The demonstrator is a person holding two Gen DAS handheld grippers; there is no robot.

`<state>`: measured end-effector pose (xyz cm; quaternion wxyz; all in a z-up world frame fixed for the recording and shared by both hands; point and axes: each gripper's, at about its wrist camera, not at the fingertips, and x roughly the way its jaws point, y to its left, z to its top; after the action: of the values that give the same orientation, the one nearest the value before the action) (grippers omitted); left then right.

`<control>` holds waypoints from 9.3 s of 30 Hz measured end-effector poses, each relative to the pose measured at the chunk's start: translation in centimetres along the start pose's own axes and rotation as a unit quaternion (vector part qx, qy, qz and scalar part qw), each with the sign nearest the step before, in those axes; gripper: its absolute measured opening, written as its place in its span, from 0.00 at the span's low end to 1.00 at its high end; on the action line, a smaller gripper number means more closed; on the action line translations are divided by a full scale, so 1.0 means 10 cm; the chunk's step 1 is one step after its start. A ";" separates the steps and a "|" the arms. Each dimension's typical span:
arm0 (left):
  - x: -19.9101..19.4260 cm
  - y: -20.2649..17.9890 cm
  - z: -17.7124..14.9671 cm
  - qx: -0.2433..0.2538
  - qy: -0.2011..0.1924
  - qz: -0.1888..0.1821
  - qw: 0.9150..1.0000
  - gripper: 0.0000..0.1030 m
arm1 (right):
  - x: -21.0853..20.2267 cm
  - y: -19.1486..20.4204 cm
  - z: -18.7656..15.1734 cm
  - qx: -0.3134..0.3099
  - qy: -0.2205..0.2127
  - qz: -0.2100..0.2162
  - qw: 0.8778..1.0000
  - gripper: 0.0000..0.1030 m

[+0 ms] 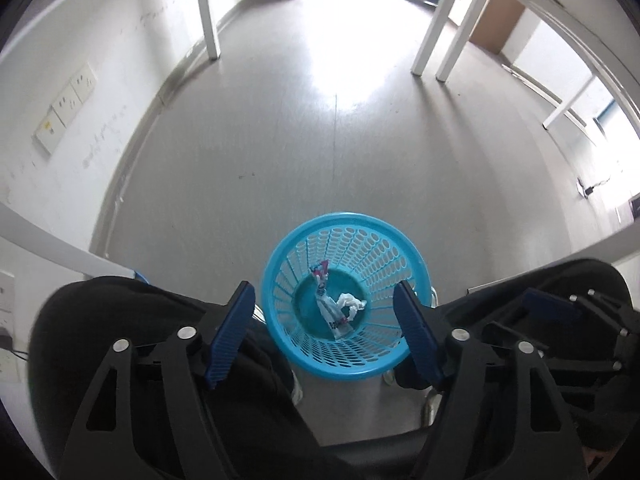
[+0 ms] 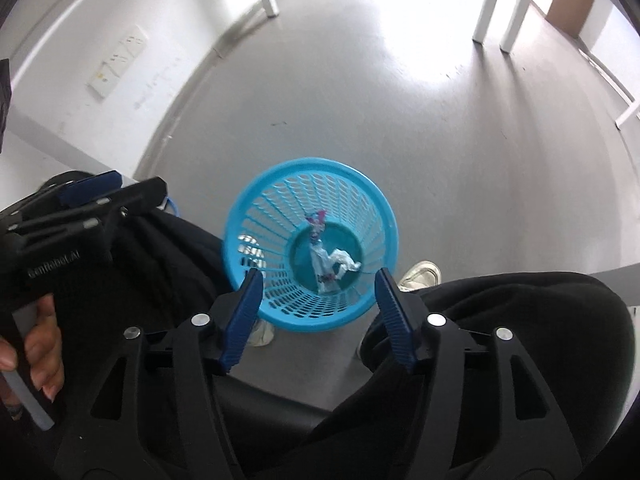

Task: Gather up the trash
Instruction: 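Raise both tools back up to the table, then grasp the blue plastic bag with the left gripper while the right grasps the white tub, then carry the blue bag and white tub down over the blue wastebasket with both grippers, then open both grippers to drop the blue bag and tub into the wastebasket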

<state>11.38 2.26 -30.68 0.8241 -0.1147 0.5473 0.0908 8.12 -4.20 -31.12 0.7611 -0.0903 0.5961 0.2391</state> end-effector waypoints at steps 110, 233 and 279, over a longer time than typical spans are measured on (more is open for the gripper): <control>-2.21 0.27 1.68 0.074 -0.253 -0.096 0.960 0.44 | -2.43 0.11 1.51 -0.009 -0.266 0.002 0.964 0.55; 0.89 0.16 0.27 -0.101 0.088 -0.112 0.985 0.44 | 1.02 -0.13 0.27 0.052 0.127 0.042 0.990 0.55; 0.95 0.27 0.37 -0.136 0.089 -0.052 0.985 0.64 | 1.35 -0.29 0.39 0.070 0.115 -0.014 0.991 0.72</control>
<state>17.55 6.17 -38.33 0.7521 -0.2622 0.5943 0.1107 15.19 -1.58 -43.31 0.6952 -0.0715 0.6938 0.1741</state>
